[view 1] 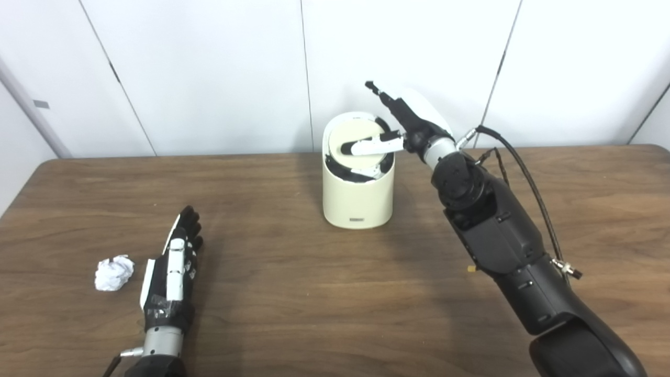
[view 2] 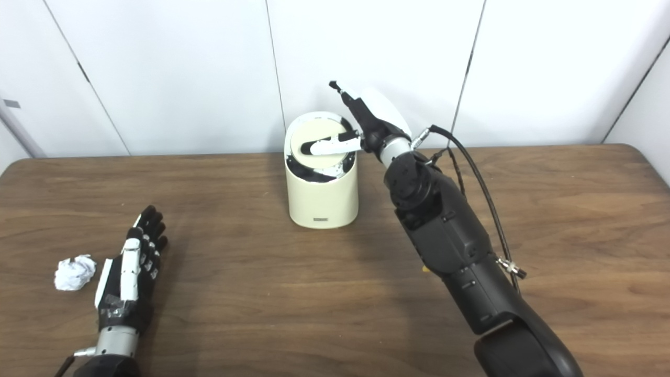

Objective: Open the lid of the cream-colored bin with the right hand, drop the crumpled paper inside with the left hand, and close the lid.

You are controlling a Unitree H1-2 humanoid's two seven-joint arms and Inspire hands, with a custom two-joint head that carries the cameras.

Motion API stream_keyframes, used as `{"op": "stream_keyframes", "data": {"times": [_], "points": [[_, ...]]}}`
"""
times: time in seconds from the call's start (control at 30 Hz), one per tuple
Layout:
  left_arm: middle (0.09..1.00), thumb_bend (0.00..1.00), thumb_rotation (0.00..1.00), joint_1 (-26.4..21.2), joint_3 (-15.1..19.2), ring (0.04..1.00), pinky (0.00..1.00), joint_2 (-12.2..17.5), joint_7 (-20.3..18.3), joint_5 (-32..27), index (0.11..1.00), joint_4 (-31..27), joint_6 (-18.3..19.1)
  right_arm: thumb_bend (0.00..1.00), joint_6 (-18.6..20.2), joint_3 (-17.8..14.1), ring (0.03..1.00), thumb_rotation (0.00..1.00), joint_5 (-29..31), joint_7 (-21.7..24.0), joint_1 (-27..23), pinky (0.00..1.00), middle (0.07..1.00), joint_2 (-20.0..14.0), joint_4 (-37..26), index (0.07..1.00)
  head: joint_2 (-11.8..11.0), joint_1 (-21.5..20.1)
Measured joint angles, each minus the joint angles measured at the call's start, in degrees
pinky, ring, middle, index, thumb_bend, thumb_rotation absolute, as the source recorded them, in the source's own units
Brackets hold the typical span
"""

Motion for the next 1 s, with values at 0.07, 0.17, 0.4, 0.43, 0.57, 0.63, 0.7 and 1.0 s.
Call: {"op": "stream_keyframes", "data": {"times": [0.07, 0.17, 0.4, 0.43, 0.57, 0.63, 0.7, 1.0], "points": [[0.971, 0.44, 0.94, 0.0, 0.0, 0.987, 1.0, 0.0, 0.0, 0.0, 0.975, 0.0, 0.0, 0.82, 0.0, -0.1, 0.941, 0.45, 0.0, -0.2, 0.0, 0.87, 0.953, 0.0, 0.1, 0.953, 0.0, 0.1], [0.974, 0.44, 0.94, 0.0, 0.0, 0.99, 1.0, -0.1, 0.0, 0.0, 0.977, 0.0, 0.0, 0.82, 0.0, -0.6, 0.942, 0.45, 0.0, -0.6, 0.0, 0.87, 0.954, 0.0, 0.6, 0.95, 0.0, 0.1], [0.975, 0.44, 0.95, 0.1, 0.0, 0.991, 1.0, -0.1, 0.0, 0.0, 0.976, 0.0, 0.0, 0.83, -0.5, -1.0, 0.945, 0.44, 0.2, -1.1, 0.0, 0.85, 0.954, -0.2, 1.3, 0.943, 0.1, 0.2], [0.976, 0.44, 0.95, 0.1, -0.1, 0.991, 1.0, -0.1, 0.0, 0.0, 0.977, 0.0, 0.0, 0.83, -0.7, -1.1, 0.946, 0.44, 0.2, -1.1, 0.0, 0.85, 0.955, -0.3, 1.3, 0.944, 0.1, 0.2], [0.976, 0.44, 0.94, 0.1, 0.0, 0.996, 1.0, -0.1, 0.0, 0.0, 0.979, 0.0, 0.0, 0.83, -0.9, -1.1, 0.954, 0.43, 0.1, -1.1, 0.0, 0.86, 0.958, -0.8, 0.0, 0.947, 0.1, 0.2], [0.977, 0.43, 0.94, 0.1, 0.0, 0.997, 1.0, -0.1, 0.0, 0.0, 0.978, 0.0, 0.0, 0.83, -0.9, -1.1, 0.953, 0.43, 0.0, -1.0, 0.0, 0.87, 0.958, -1.1, -0.5, 0.949, 0.2, 0.0], [0.975, 0.44, 0.94, 0.1, 0.0, 0.997, 1.0, -0.2, 0.0, 0.0, 0.977, 0.0, 0.0, 0.82, -0.9, -0.5, 0.952, 0.42, -0.2, -0.8, 0.1, 0.89, 0.956, -1.5, -0.7, 0.95, 0.2, 0.0], [0.974, 0.42, 0.94, 0.1, 0.0, 0.992, 1.0, -0.2, 0.0, 0.0, 0.974, -0.1, 0.0, 0.81, -0.9, -0.3, 0.955, 0.36, -0.2, 0.9, 1.2, 0.88, 0.958, -2.3, -1.9, 0.95, 0.7, 0.1]]}}
